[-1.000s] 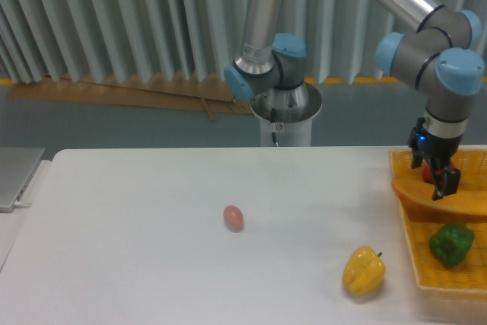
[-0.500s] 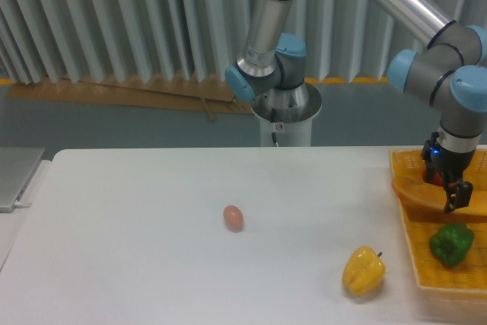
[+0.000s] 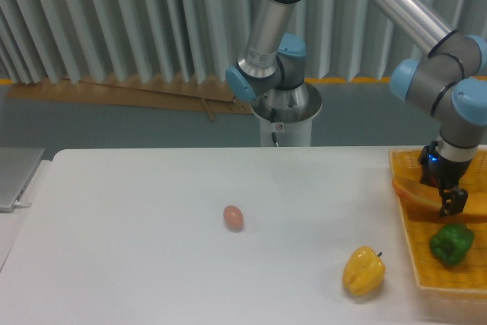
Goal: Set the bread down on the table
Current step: 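Lower the gripper onto the bread loaf and close on it, then lift the bread loaf out of the basket and carry it over the table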
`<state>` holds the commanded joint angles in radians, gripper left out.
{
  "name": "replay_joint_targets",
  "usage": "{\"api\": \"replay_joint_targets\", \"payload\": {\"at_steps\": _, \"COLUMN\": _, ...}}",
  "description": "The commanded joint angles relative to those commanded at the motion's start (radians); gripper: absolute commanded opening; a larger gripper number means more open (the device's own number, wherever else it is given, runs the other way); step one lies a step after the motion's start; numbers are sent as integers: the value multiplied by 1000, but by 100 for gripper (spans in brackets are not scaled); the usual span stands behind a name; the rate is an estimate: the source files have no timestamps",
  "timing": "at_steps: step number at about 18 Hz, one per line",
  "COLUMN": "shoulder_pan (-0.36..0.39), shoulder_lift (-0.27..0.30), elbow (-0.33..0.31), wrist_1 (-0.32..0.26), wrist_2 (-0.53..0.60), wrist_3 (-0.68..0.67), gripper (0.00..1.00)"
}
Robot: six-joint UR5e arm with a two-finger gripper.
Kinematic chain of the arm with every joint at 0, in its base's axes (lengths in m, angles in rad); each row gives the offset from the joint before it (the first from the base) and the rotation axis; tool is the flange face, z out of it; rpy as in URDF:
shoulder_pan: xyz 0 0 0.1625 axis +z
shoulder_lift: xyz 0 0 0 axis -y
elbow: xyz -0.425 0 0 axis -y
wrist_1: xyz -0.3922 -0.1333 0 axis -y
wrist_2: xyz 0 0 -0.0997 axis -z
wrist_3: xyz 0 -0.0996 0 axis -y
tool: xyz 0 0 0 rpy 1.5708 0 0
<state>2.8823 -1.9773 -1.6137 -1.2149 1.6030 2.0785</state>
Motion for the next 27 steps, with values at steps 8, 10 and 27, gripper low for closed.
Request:
{"api": "replay_joint_targets", "payload": {"at_steps": 8, "shoulder_pan": -2, "shoulder_lift": 3, "elbow": 12, "wrist_1": -3, "wrist_2": 3, "wrist_3": 6, "gripper": 87}}
{"api": "replay_joint_targets", "payload": {"at_steps": 10, "shoulder_pan": 0, "shoulder_lift": 9, "elbow": 14, "wrist_1": -5, "wrist_2": 6, "wrist_3": 11, "gripper": 59}}
{"api": "replay_joint_targets", "payload": {"at_steps": 27, "shoulder_pan": -84, "shoulder_lift": 81, "elbow": 60, "wrist_1": -75, "wrist_2": 32, "wrist_3": -113, "gripper": 36}}
